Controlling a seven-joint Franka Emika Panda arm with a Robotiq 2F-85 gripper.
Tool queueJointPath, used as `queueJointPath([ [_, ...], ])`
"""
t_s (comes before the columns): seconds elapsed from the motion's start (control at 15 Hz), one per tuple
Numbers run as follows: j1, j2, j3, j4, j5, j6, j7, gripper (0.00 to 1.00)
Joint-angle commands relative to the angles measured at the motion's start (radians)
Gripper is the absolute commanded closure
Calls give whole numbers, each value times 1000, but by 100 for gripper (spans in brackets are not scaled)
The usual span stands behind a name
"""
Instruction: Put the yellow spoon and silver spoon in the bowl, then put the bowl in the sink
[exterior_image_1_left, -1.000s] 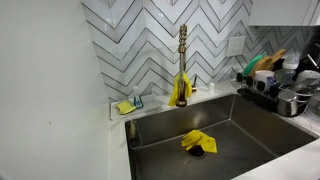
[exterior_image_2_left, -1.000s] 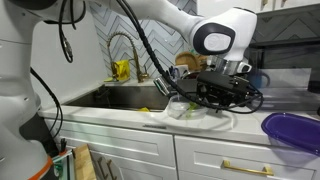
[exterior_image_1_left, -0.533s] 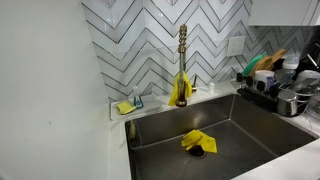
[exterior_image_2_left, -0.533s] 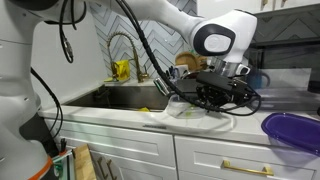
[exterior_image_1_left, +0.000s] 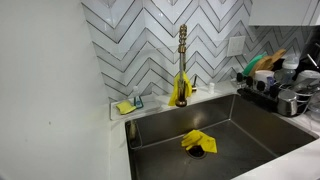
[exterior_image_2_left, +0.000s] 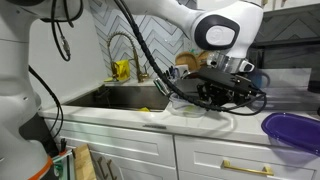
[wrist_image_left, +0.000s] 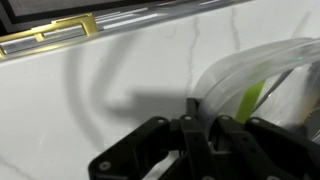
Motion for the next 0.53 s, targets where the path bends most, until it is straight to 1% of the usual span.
queueJointPath([
  [0.0, 9, -67, -2, -47, -36, -17, -6, 98],
  [0.13, 21, -88, 1, -52, -69, -32, -20, 98],
  [0.47, 53, -138, 0, -61, -177, -116, -66, 98],
])
